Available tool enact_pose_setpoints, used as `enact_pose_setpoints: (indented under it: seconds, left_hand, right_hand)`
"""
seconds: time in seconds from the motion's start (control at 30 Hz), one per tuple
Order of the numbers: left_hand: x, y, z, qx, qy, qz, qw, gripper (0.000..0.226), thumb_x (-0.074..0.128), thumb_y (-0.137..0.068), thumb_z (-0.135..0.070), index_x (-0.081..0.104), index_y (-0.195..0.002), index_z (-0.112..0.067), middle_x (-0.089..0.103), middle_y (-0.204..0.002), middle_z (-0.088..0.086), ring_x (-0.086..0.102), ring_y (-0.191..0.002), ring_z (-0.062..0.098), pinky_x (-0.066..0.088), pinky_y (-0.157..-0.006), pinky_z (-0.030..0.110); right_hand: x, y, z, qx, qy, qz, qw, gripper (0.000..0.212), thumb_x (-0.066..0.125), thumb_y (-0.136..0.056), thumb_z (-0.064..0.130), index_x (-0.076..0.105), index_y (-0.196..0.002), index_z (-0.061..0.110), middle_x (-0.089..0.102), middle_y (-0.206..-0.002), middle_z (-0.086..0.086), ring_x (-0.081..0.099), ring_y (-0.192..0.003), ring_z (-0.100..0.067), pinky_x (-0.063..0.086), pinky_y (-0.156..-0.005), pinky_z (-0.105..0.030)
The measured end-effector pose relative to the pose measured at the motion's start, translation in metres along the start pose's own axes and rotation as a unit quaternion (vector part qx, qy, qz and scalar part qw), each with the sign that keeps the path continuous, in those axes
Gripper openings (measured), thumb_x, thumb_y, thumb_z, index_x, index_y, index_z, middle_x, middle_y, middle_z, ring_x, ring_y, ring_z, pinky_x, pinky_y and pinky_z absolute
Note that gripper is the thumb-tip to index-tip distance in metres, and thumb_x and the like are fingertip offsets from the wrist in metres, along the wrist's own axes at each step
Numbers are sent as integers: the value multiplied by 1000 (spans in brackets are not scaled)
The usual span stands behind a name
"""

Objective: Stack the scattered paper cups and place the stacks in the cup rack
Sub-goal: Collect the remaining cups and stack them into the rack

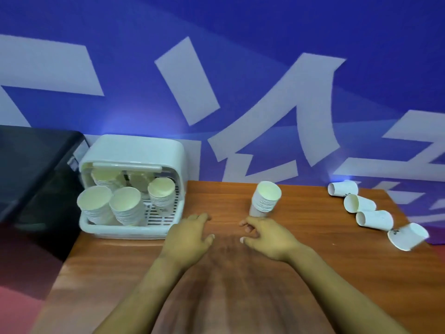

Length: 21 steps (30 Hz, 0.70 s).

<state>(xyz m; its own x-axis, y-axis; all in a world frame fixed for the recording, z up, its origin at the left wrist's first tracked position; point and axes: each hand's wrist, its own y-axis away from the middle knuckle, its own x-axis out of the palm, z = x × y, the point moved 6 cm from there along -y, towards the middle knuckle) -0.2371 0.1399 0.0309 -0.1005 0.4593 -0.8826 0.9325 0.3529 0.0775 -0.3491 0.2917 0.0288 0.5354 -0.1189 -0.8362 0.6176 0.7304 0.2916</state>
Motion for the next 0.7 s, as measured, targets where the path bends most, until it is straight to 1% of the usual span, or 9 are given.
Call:
enact_pose_setpoints:
  seconds: [0.13, 0.23, 0.3, 0.37, 0.43, 0.53, 0.7]
  left_hand:
    - [45, -5, -84, -2, -5, 28, 1000, 45, 52, -90, -43, 46, -132, -30, 51, -135, -6, 51, -121, 18, 42, -98, 33]
    - [73, -10, -129, -3, -2, 42, 999, 43, 52, -90, -41, 46, -132, -30, 52, -134, -5, 51, -121, 17, 42, -98, 33]
    - [90, -5, -147, -17, -2, 57, 998, 42, 52, -90, -40, 45, -131, -31, 53, -132, -6, 53, -118, 17, 44, -94, 32]
    - [104, -2, -158, -29, -8, 74, 997, 42, 52, -89, -40, 46, -130, -32, 56, -129, -7, 54, -115, 17, 45, -89, 30]
    - [111, -6, -166, -33, -8, 83, 996, 42, 53, -89, -38, 46, -130, -32, 57, -126, -7, 53, -116, 17, 44, -87, 28]
    - [119, -25, -179, -16, 6, 84, 996, 43, 53, -89, -38, 45, -131, -32, 58, -125, -7, 53, -117, 16, 44, -89, 29]
    - [151, -54, -215, 0, 26, 115, 993, 45, 55, -89, -37, 45, -132, -29, 56, -128, -4, 53, -119, 17, 46, -93, 33]
  right_hand:
    - [-26, 40, -79, 7, -23, 6, 1000, 37, 64, -83, 37, 57, -118, 28, 57, -99, 12, 51, -82, -5, 48, -87, -30]
    - [-43, 64, -134, 30, -19, 9, 999, 34, 63, -85, 35, 57, -117, 26, 58, -99, 11, 53, -85, -7, 46, -84, -26]
    - [-49, 78, -165, 43, -25, 15, 999, 33, 63, -86, 34, 57, -117, 24, 58, -98, 11, 53, -84, -7, 46, -84, -26]
    - [-53, 87, -187, 54, -33, 17, 998, 34, 64, -85, 35, 58, -116, 25, 58, -95, 13, 55, -83, -8, 48, -86, -29]
    - [-58, 91, -203, 66, -37, 16, 997, 33, 64, -85, 35, 57, -116, 26, 57, -95, 13, 55, -83, -8, 48, -85, -30]
    - [-68, 98, -226, 85, -40, -2, 996, 33, 64, -85, 36, 57, -116, 27, 58, -95, 14, 58, -87, -9, 49, -85, -31]
    - [-84, 106, -273, 106, -33, -17, 994, 36, 64, -83, 39, 57, -117, 30, 61, -109, 10, 58, -96, -7, 50, -87, -32]
